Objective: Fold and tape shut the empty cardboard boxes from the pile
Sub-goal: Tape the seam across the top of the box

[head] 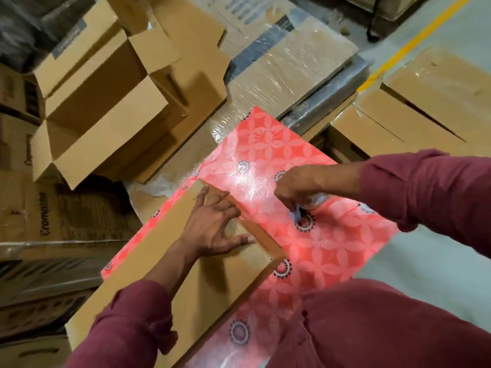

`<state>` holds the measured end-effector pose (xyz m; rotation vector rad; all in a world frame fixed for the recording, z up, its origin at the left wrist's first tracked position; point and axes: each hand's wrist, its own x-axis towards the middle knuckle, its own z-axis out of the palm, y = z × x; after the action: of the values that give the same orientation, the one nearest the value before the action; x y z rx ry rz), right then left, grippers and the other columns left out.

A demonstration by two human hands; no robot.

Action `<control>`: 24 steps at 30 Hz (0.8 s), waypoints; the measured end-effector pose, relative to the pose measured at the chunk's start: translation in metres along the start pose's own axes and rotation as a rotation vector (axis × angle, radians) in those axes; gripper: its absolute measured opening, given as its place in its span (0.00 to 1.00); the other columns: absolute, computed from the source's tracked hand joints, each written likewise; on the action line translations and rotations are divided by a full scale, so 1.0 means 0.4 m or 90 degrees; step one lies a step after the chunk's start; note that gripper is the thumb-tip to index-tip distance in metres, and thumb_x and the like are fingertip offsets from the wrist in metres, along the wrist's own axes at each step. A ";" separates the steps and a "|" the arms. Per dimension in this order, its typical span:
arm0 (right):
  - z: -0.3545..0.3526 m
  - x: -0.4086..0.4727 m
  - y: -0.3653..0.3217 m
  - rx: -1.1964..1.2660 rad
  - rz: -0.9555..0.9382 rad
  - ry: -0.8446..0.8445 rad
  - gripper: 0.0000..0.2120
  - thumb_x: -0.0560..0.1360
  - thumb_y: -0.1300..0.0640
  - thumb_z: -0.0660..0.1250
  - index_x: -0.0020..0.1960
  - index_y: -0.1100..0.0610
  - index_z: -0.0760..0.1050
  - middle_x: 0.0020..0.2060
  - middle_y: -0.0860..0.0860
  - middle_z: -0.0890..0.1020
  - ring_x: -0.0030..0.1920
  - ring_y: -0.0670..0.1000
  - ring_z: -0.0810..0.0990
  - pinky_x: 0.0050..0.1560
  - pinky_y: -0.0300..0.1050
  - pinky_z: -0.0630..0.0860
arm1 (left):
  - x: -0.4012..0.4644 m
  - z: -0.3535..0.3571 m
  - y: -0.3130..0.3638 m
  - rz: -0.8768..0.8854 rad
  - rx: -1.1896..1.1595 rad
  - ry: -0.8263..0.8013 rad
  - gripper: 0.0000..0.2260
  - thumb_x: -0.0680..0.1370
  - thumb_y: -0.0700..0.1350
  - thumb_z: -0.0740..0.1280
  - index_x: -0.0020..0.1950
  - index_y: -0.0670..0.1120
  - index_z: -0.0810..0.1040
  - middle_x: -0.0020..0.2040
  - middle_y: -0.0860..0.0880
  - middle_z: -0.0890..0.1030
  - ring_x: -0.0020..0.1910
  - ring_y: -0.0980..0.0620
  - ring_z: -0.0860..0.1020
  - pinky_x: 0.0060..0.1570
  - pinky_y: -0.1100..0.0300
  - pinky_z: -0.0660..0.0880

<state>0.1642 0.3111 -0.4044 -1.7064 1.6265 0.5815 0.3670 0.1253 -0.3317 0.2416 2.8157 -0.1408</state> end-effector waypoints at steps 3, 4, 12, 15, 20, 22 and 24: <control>0.021 0.046 0.036 0.115 -0.031 0.037 0.21 0.70 0.63 0.77 0.61 0.51 0.85 0.57 0.49 0.86 0.57 0.57 0.84 0.49 0.46 0.79 | 0.056 -0.032 -0.011 0.031 0.053 -0.121 0.47 0.67 0.85 0.41 0.60 0.58 0.85 0.59 0.60 0.84 0.72 0.53 0.74 0.76 0.30 0.40; 0.022 0.049 0.045 0.133 -0.035 0.050 0.22 0.69 0.63 0.77 0.61 0.51 0.85 0.57 0.50 0.86 0.56 0.57 0.84 0.52 0.49 0.81 | 0.074 -0.041 -0.012 0.049 0.065 -0.163 0.48 0.66 0.86 0.41 0.61 0.59 0.84 0.59 0.60 0.84 0.70 0.54 0.75 0.76 0.29 0.39; 0.050 0.071 0.074 0.303 -0.004 0.126 0.20 0.70 0.63 0.77 0.62 0.55 0.85 0.55 0.52 0.87 0.52 0.55 0.85 0.50 0.46 0.78 | 0.154 -0.100 -0.002 0.092 0.093 -0.457 0.53 0.65 0.86 0.40 0.80 0.59 0.68 0.76 0.53 0.75 0.78 0.47 0.68 0.76 0.28 0.45; 0.052 0.079 0.106 0.373 -0.011 0.131 0.23 0.69 0.67 0.78 0.63 0.58 0.83 0.57 0.54 0.86 0.51 0.53 0.83 0.57 0.49 0.79 | 0.175 -0.104 -0.044 -0.044 -0.138 -0.285 0.49 0.68 0.85 0.44 0.78 0.58 0.71 0.71 0.47 0.80 0.74 0.46 0.73 0.77 0.36 0.58; 0.062 0.094 0.150 0.542 0.069 0.124 0.27 0.71 0.56 0.80 0.68 0.58 0.79 0.62 0.53 0.82 0.57 0.53 0.80 0.64 0.50 0.77 | 0.154 -0.043 -0.161 -0.315 -0.152 0.078 0.38 0.75 0.76 0.57 0.72 0.50 0.78 0.74 0.39 0.75 0.73 0.39 0.73 0.70 0.40 0.71; 0.069 0.103 0.150 0.573 0.107 0.142 0.31 0.70 0.44 0.80 0.66 0.59 0.79 0.61 0.54 0.83 0.59 0.57 0.81 0.62 0.50 0.78 | 0.133 -0.018 -0.150 -0.416 -0.187 0.094 0.37 0.76 0.73 0.59 0.76 0.50 0.74 0.78 0.35 0.68 0.78 0.37 0.66 0.75 0.40 0.65; 0.080 0.105 0.139 0.535 0.135 0.150 0.35 0.69 0.35 0.77 0.66 0.58 0.79 0.62 0.56 0.83 0.60 0.60 0.81 0.61 0.53 0.79 | 0.111 0.006 -0.120 -0.458 -0.226 0.083 0.38 0.77 0.72 0.57 0.79 0.51 0.69 0.81 0.35 0.63 0.81 0.38 0.60 0.77 0.40 0.61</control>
<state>0.1187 0.3083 -0.4660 -1.0029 1.8572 -0.2238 0.3174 0.0846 -0.3444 -0.8689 2.8473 0.2262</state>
